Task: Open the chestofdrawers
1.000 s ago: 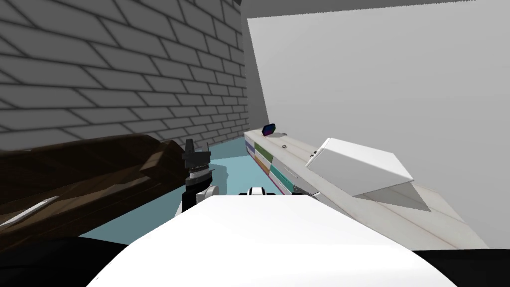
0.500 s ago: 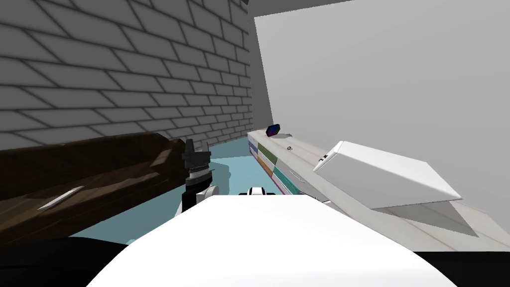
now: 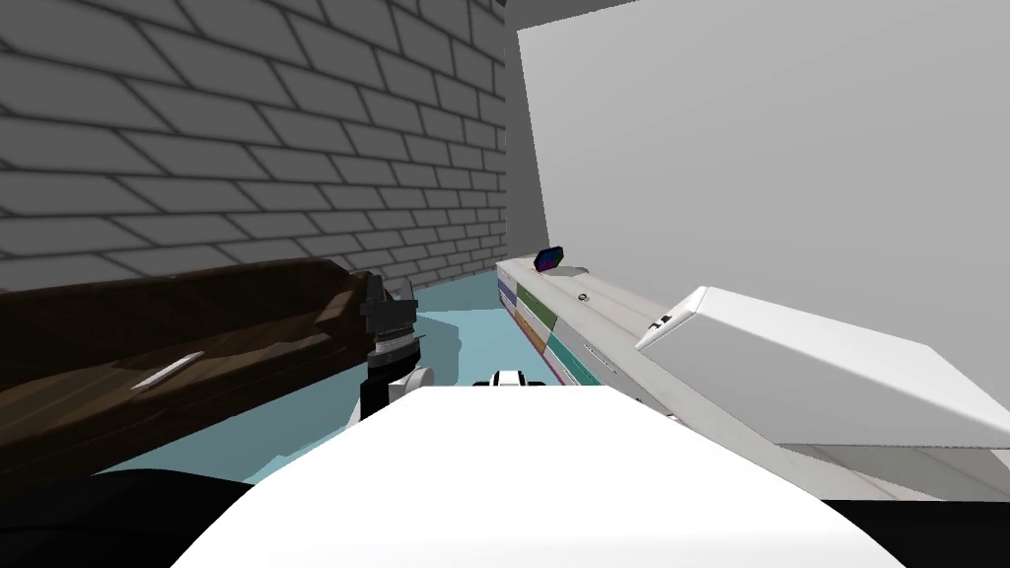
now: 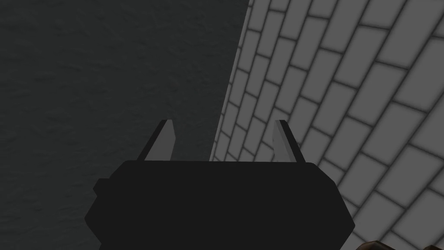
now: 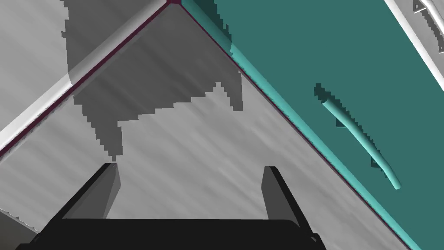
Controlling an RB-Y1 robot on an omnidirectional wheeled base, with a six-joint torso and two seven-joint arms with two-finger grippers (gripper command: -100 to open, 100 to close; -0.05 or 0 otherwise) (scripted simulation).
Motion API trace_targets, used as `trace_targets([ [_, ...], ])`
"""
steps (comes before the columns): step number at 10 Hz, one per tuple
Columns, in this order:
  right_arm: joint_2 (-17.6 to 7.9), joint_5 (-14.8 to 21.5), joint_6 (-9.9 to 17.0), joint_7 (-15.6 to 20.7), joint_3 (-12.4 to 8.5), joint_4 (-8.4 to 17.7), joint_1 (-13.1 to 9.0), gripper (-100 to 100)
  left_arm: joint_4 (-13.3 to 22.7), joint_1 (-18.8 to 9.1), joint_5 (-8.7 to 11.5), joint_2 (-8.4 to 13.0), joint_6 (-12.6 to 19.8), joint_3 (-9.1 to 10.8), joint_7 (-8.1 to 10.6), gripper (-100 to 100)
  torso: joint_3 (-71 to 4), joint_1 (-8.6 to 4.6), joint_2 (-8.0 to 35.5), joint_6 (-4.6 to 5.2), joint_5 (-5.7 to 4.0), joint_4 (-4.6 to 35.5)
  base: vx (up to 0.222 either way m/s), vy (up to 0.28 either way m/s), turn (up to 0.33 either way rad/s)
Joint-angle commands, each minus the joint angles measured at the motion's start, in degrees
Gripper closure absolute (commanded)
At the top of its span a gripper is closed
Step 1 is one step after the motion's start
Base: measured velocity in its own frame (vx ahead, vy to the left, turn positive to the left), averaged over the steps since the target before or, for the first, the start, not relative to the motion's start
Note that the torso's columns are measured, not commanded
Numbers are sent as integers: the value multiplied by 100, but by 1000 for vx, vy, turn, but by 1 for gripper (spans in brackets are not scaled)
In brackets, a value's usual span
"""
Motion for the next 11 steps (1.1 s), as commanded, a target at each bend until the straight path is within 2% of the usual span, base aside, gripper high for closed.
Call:
trace_targets([
  [1,64,400,331,-27,33,395,-83,-100,0,0,0,0,0,0,0,0,1,4,-1,-4,0,1,28,18,73],
  [2,108,604,547,-17,44,640,-151,-100,0,0,0,0,0,0,0,0,0,6,0,-2,1,0,26,26,138],
  [3,108,673,576,-17,44,658,-151,-100,0,0,0,0,0,0,0,0,0,9,-1,-4,2,1,24,19,71],
  [4,154,877,802,-6,53,872,-217,-100,0,0,0,0,0,0,0,0,0,5,0,-1,1,0,25,21,145],
  [5,154,936,809,-6,53,910,-217,-100,0,-1,0,0,0,0,0,0,0,5,-2,-4,0,0,20,13,55],
  [6,200,1163,1031,4,61,1149,-279,-100,0,0,0,0,0,0,0,0,0,2,-1,-1,0,0,23,14,103],
  [7,200,1189,1031,4,61,1149,-279,-100,0,0,0,0,0,0,0,0,0,4,-2,-3,0,0,18,11,68],
  [8,245,1424,1241,14,68,1373,-339,-100,0,0,0,0,0,0,0,0,0,4,-1,-2,1,0,21,14,134],
  [9,245,1429,1241,14,68,1373,-339,-100,0,0,0,0,0,0,0,0,0,6,-2,-4,1,0,17,10,52],
  [11,324,1840,1608,33,79,1773,-445,-100,0,0,0,0,0,0,0,0,0,5,-2,-4,0,0,22,12,131],
])
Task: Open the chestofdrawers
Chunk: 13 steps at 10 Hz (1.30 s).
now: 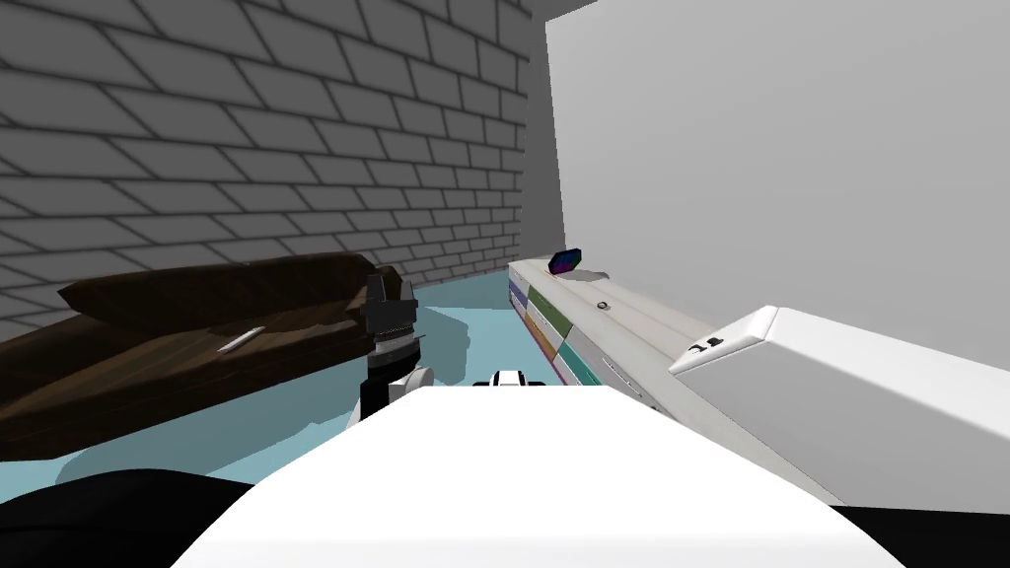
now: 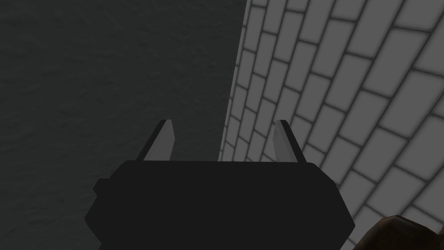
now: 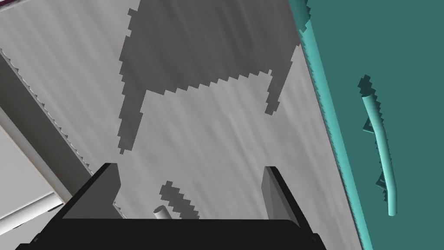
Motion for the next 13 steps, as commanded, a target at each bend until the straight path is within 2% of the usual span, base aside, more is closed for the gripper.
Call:
trace_targets([
  [1,88,459,444,66,5,407,-104,-100,0,0,0,0,0,0,0,0,-1,2,-2,1,1,-1,29,17,144],
  [2,88,509,467,66,5,407,-104,-100,0,0,0,0,0,0,0,0,-2,2,-2,1,1,-1,20,13,43],
  [5,129,976,869,88,17,807,-210,-100,0,0,0,0,0,0,0,0,1,-1,1,1,0,0,19,11,105],
  [7,129,1171,1036,98,22,965,-251,-100,0,0,0,0,0,0,0,0,-1,1,-1,2,1,-1,22,13,63],
  [9,126,1120,994,111,21,893,-223,-100,0,1,0,0,0,0,0,0,2,-2,4,2,0,1,4,2,5],
  [10,126,1119,992,111,21,891,-223,100,0,0,0,0,0,0,0,0,3,-2,5,1,0,1,0,0,0],
  [13,114,1110,940,293,1,737,-253,100,0,-1,0,-2,0,-1,0,0,12,39,19,1,12,5,-75,150,-25],
])
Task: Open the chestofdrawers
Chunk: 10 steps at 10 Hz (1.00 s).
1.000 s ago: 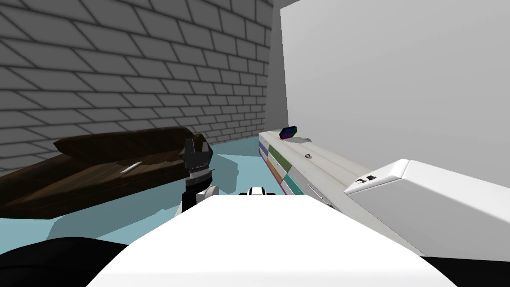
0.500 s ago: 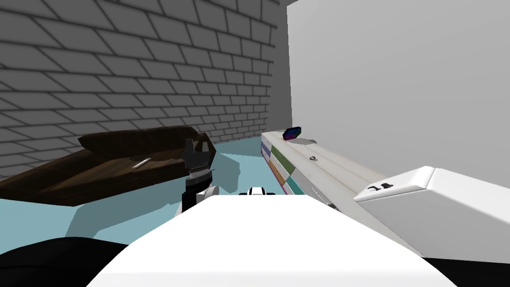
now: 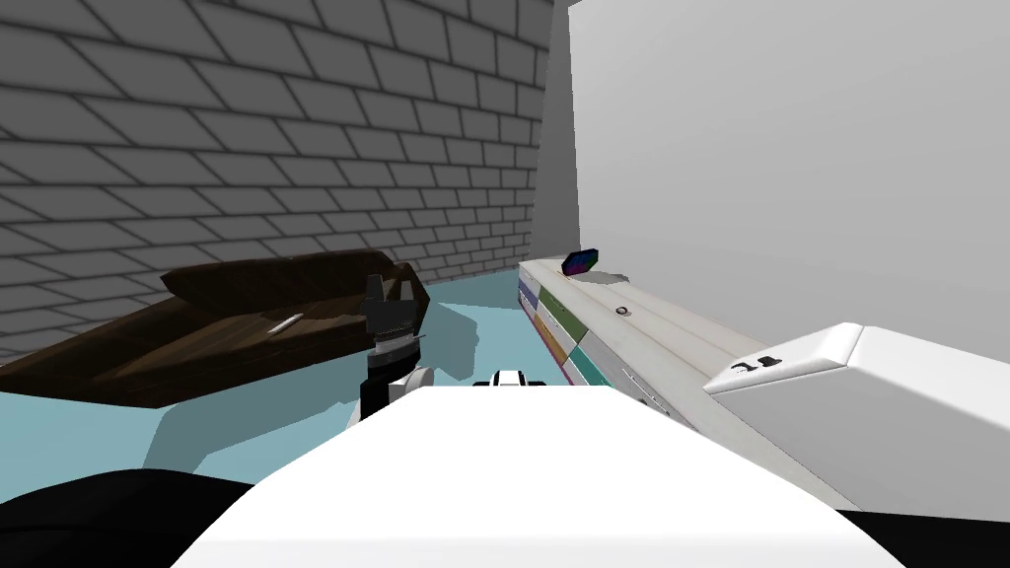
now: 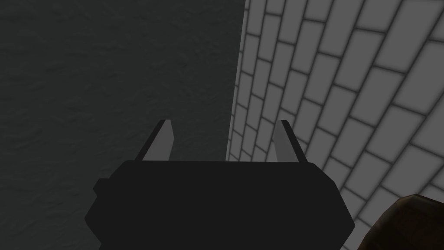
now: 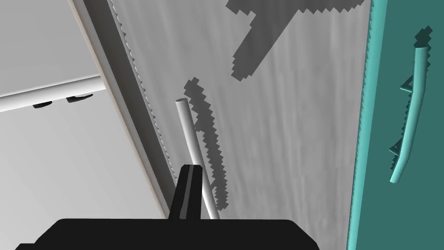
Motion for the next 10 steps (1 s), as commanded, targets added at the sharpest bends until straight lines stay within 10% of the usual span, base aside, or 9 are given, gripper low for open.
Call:
trace_targets([
  [1,-10,-9,-46,148,-17,-116,-30,100,0,0,0,0,0,0,0,0,-4,-23,-8,0,-6,-2,-69,187,-21],
  [3,-12,-11,-51,176,-20,-145,-33,100,0,0,0,0,0,0,0,0,-13,-37,-20,0,-11,-6,-68,144,-22],
  [4,-170,-87,-180,276,-55,-163,-107,-100,0,1,0,1,0,1,0,0,-19,-73,-32,0,-19,-8,0,-13,18],
  [10,-543,-254,-462,464,-138,-170,-304,-100,0,1,0,2,0,2,0,0,-8,-19,-13,2,-7,-4,17,-73,15],
])
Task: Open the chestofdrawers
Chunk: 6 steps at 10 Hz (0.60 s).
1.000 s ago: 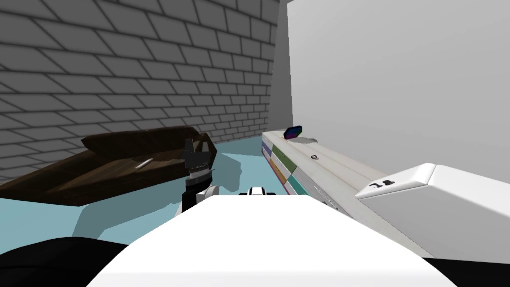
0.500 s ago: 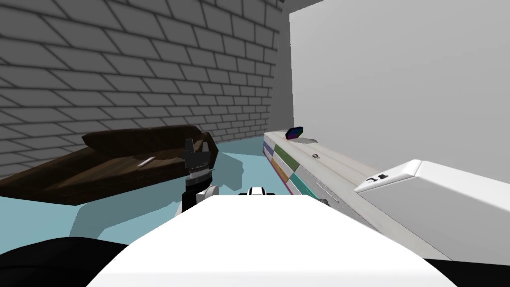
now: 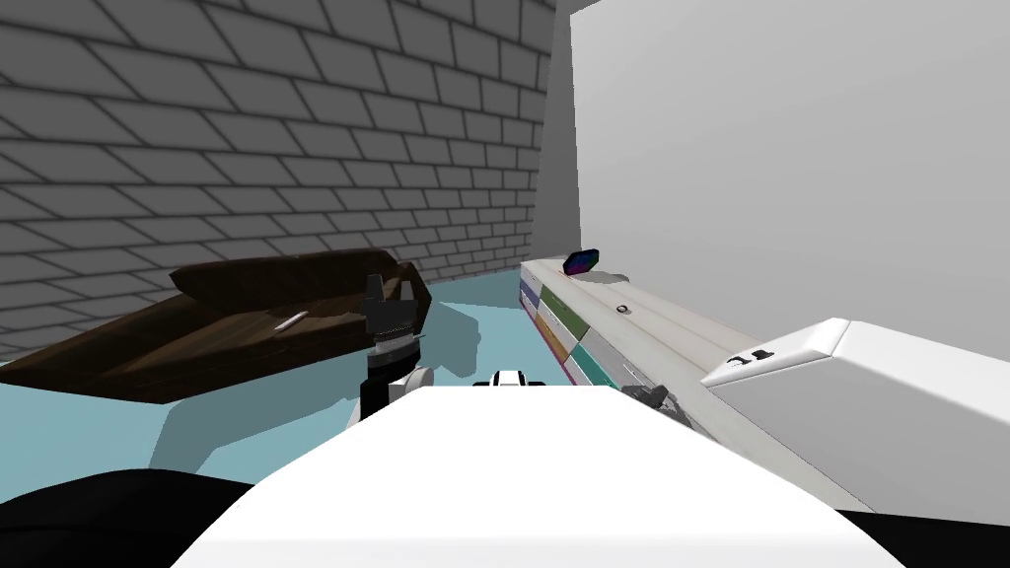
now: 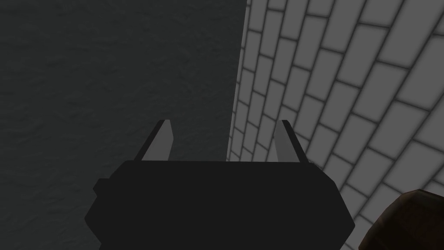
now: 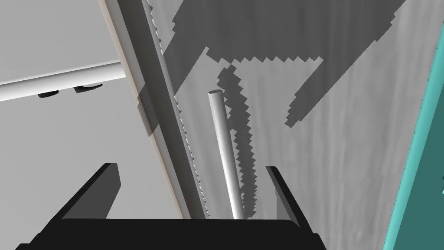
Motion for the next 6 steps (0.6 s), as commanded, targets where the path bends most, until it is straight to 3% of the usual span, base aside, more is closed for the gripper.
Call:
trace_targets([
  [1,-36,-204,114,-83,70,-131,253,-100,0,0,0,0,0,0,0,0,1,2,1,-2,1,1,16,-16,263],
  [2,-67,-398,236,-197,142,-231,457,-100,0,-1,0,0,0,-1,0,0,-1,-8,-4,-5,-2,0,43,-24,390],
  [4,-67,-406,236,-197,142,-231,492,-100,0,0,0,0,0,0,0,0,-9,-25,-14,1,-6,-3,31,-20,69],
  [6,-128,-793,480,-425,286,-429,902,-100,0,-1,0,0,0,-1,0,0,-1,-20,-4,-5,-5,0,27,-26,336],
])
